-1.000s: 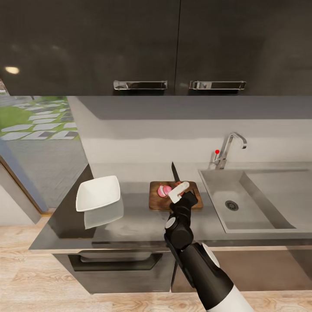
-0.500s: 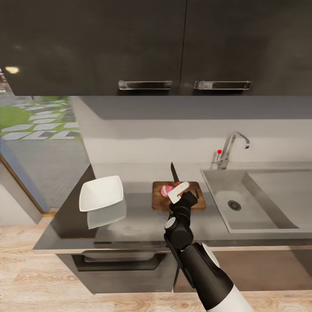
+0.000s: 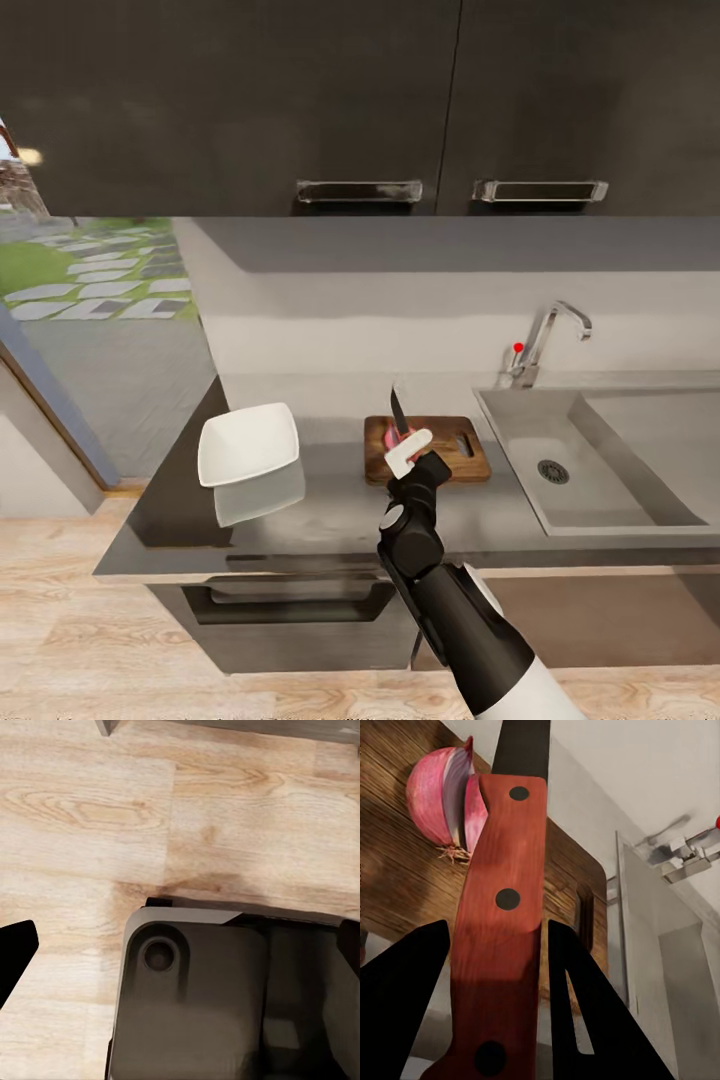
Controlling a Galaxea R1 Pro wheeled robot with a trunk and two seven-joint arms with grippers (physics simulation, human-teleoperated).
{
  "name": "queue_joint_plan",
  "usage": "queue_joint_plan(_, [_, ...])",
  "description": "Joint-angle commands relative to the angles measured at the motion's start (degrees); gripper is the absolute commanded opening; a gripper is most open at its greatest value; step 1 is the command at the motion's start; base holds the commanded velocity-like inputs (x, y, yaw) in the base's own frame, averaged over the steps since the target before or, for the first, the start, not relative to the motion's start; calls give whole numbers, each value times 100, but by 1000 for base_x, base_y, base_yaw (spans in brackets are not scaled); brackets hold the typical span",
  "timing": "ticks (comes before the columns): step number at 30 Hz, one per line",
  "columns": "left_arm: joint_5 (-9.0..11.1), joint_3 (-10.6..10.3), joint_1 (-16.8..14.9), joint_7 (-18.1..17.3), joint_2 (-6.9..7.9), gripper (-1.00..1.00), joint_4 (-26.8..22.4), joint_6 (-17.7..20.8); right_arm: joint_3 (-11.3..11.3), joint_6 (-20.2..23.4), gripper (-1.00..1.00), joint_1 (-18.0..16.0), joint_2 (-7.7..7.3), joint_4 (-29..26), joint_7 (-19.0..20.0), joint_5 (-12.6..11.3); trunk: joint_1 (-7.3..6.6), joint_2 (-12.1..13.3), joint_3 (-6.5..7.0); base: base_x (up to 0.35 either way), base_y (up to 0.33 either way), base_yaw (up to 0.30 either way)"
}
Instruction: In the kitchen, take the Vidalia onion out of the sink, dice it on the chopping board with the paring knife, put the diced onion into the bowl on the countertop, then place both the paring knife and the chopping board into the sink.
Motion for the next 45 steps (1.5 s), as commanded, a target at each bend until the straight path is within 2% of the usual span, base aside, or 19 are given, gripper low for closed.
queue_joint_plan(1, [35, 5, 3, 5, -3, 100, -7, -8, 12, 29, -100, -7, 0, 3, -47, -26, 2, -8, -17, 0, 1, 0])
queue_joint_plan(30, [35, 5, 3, 5, -4, 100, 2, -8, 11, 29, -100, -7, 0, 107, -43, -38, 2, -8, -285, 0, 0, 0])
queue_joint_plan(45, [35, 5, 3, 5, -4, 100, 2, -8, 11, 29, -100, -7, 0, 221, -43, -36, 2, -8, -305, 0, 0, 0])
